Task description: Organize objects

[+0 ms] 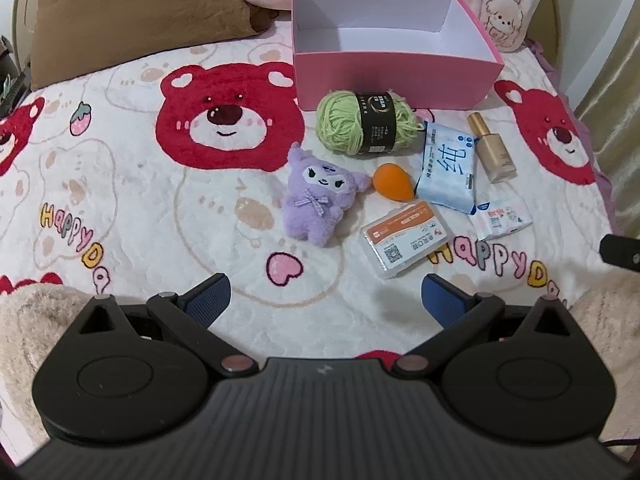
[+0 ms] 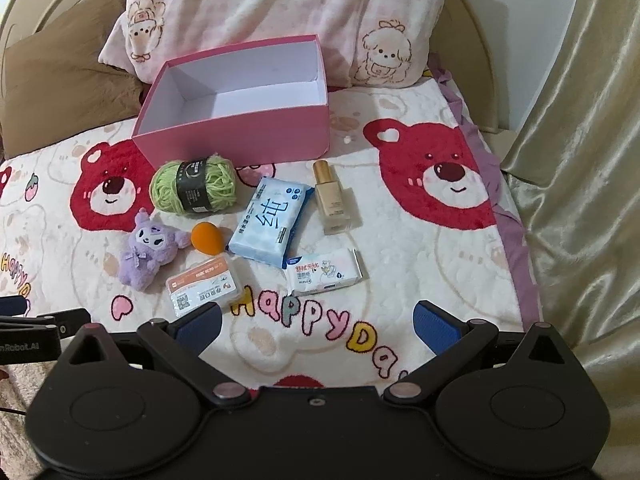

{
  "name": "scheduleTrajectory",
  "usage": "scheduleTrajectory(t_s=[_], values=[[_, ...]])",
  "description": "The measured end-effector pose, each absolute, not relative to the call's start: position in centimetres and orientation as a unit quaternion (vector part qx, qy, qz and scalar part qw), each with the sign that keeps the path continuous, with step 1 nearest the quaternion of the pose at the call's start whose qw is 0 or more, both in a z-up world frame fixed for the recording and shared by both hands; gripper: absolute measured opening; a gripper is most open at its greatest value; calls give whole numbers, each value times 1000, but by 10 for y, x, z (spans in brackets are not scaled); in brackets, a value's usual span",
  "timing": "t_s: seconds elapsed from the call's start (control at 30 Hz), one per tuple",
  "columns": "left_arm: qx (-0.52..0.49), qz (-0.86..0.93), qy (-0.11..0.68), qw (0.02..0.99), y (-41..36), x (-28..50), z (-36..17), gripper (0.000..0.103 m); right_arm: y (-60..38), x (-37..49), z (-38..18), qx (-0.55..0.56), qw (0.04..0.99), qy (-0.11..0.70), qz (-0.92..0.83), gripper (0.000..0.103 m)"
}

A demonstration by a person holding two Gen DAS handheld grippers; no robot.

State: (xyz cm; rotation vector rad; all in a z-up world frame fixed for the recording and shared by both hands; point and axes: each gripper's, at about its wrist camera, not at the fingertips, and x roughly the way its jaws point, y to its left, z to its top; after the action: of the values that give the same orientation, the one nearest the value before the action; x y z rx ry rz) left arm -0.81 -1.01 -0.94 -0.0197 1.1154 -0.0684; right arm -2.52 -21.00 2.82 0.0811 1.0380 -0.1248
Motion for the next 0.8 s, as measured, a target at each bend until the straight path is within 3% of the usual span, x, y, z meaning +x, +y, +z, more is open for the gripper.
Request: scheduleTrajectory(t_s=[0.6,0.8], values=[[6,-45,548,835,-25,-12,-10,103,-213,-29,28,44,864,500,-37,103],[-18,-59,521,851,-19,-19,9,100,-206,-32,36,39,867,497,-7,103]])
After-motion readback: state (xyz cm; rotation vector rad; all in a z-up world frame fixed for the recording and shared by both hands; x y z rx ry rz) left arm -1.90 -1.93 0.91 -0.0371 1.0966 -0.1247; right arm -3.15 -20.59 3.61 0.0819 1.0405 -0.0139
